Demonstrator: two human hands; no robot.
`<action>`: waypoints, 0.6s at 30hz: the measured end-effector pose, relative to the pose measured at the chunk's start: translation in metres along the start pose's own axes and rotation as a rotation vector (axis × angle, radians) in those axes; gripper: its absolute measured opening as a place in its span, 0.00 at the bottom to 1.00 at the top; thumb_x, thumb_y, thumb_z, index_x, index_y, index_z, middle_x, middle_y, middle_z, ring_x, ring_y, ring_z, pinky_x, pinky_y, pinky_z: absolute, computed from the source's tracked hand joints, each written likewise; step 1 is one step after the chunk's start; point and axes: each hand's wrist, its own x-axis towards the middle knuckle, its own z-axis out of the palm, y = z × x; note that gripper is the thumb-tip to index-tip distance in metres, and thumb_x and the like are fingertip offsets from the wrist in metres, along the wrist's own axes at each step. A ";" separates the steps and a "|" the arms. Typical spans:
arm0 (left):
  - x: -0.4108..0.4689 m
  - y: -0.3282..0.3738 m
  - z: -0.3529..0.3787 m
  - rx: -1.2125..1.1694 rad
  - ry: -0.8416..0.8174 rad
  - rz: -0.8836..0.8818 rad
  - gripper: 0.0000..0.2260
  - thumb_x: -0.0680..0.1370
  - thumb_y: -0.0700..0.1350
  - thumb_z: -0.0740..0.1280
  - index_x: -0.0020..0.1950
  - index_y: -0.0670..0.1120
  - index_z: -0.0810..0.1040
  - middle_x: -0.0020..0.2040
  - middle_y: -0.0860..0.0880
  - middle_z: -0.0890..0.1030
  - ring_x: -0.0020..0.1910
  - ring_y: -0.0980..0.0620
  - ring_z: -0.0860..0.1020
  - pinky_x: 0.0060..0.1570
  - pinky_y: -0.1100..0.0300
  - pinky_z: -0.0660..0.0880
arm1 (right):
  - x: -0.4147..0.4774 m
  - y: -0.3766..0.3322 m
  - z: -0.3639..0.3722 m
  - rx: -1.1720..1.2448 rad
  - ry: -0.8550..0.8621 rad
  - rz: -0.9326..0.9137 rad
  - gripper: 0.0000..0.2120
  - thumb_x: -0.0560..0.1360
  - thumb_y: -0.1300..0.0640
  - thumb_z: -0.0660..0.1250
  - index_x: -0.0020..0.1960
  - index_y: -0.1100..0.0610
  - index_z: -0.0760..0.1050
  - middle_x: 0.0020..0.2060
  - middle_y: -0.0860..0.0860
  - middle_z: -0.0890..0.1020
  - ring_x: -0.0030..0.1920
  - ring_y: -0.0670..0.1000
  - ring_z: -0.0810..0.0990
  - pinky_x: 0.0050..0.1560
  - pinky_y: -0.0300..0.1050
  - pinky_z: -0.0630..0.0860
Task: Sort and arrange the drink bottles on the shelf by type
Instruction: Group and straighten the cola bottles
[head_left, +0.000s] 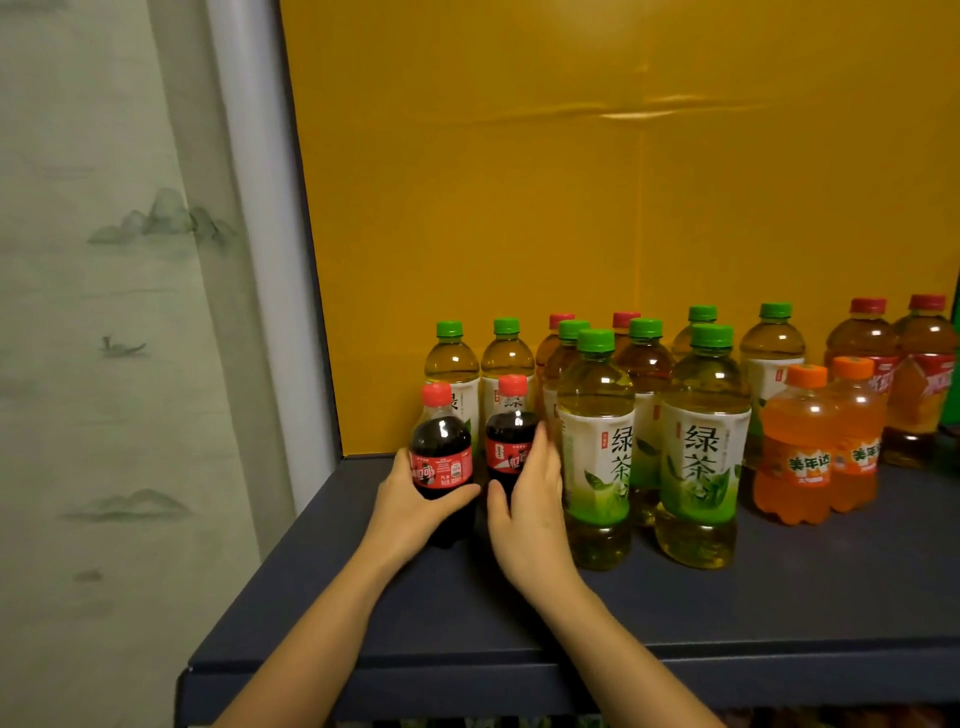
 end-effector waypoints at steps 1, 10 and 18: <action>-0.001 0.000 -0.004 0.008 0.013 0.008 0.27 0.65 0.44 0.77 0.58 0.53 0.68 0.51 0.55 0.77 0.51 0.55 0.76 0.47 0.65 0.71 | 0.002 0.000 0.004 -0.017 0.017 0.029 0.37 0.76 0.62 0.60 0.76 0.58 0.39 0.76 0.53 0.50 0.76 0.52 0.48 0.75 0.50 0.51; -0.006 -0.018 -0.044 -0.020 0.129 0.011 0.31 0.61 0.43 0.79 0.61 0.47 0.72 0.53 0.46 0.80 0.53 0.47 0.78 0.52 0.53 0.75 | 0.028 0.003 0.022 -0.037 0.075 0.244 0.43 0.70 0.58 0.71 0.75 0.58 0.47 0.71 0.57 0.61 0.72 0.57 0.61 0.70 0.50 0.61; -0.014 -0.018 -0.057 -0.068 0.106 0.018 0.32 0.58 0.45 0.78 0.60 0.48 0.72 0.51 0.47 0.80 0.51 0.48 0.79 0.53 0.51 0.76 | 0.031 0.004 0.031 -0.017 -0.067 0.260 0.36 0.66 0.51 0.75 0.67 0.59 0.61 0.63 0.56 0.70 0.65 0.56 0.70 0.65 0.49 0.69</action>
